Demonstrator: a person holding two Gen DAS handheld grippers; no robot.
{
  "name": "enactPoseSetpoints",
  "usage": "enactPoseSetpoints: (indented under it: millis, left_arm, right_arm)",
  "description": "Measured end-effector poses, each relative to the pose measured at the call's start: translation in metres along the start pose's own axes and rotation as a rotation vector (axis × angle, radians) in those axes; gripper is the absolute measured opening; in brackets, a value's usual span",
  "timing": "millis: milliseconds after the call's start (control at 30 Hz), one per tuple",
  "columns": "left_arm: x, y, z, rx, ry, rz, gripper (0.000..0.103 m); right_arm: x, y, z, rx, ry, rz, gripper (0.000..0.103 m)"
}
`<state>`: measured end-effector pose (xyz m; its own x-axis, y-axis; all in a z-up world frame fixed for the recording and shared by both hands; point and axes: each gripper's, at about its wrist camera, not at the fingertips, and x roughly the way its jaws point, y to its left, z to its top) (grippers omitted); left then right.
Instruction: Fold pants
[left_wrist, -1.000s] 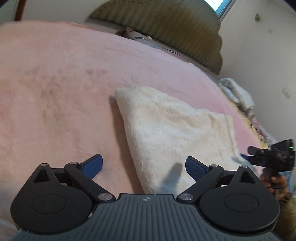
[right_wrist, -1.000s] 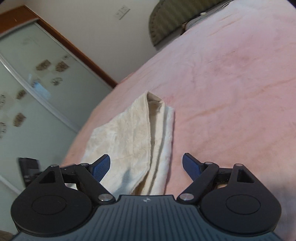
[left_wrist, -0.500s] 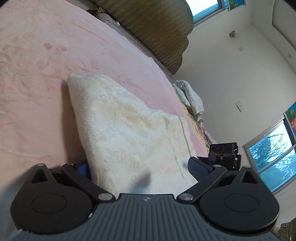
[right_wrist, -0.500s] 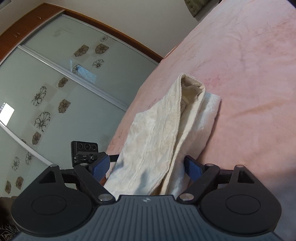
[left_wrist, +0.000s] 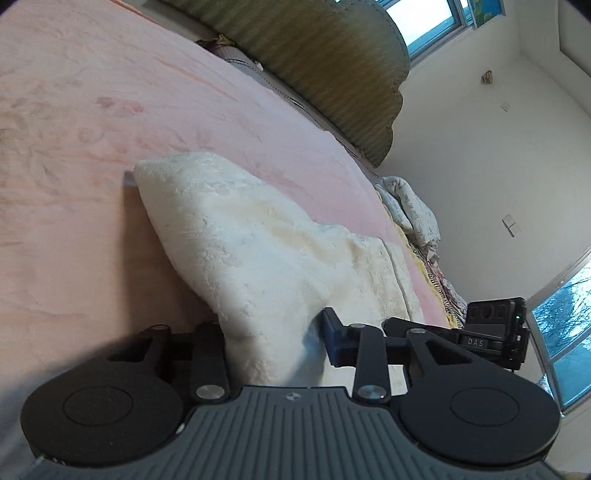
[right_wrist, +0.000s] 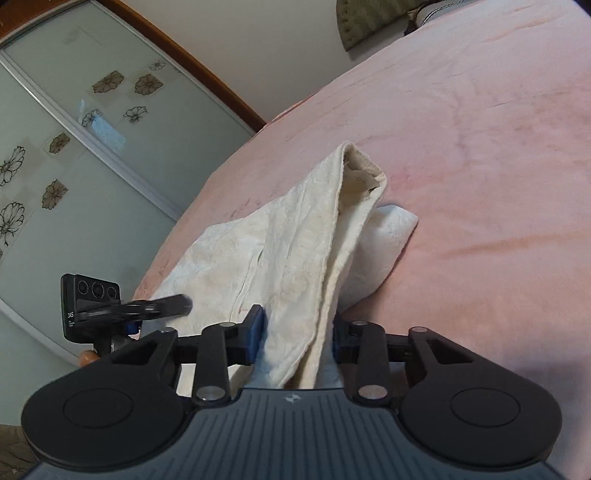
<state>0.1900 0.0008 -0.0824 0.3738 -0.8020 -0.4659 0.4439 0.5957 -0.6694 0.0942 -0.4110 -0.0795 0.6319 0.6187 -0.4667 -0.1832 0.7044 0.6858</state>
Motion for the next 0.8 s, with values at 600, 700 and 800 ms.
enactPoseSetpoints:
  millis: [600,700,800]
  left_arm:
    - [-0.051,-0.029,0.078,0.343,-0.199,0.306,0.024]
    - [-0.042,-0.006,0.096,0.298,-0.171,0.362,0.025]
    - [-0.027,0.026,0.102,0.22,-0.103,0.412,0.032]
  right_arm:
    - [0.056,0.082,0.071,-0.27,-0.086,-0.009,0.026]
    - [0.092,0.077,0.087,-0.243,-0.067,-0.013,0.025]
    - [0.128,0.065,0.091,-0.224,-0.023,-0.079,0.029]
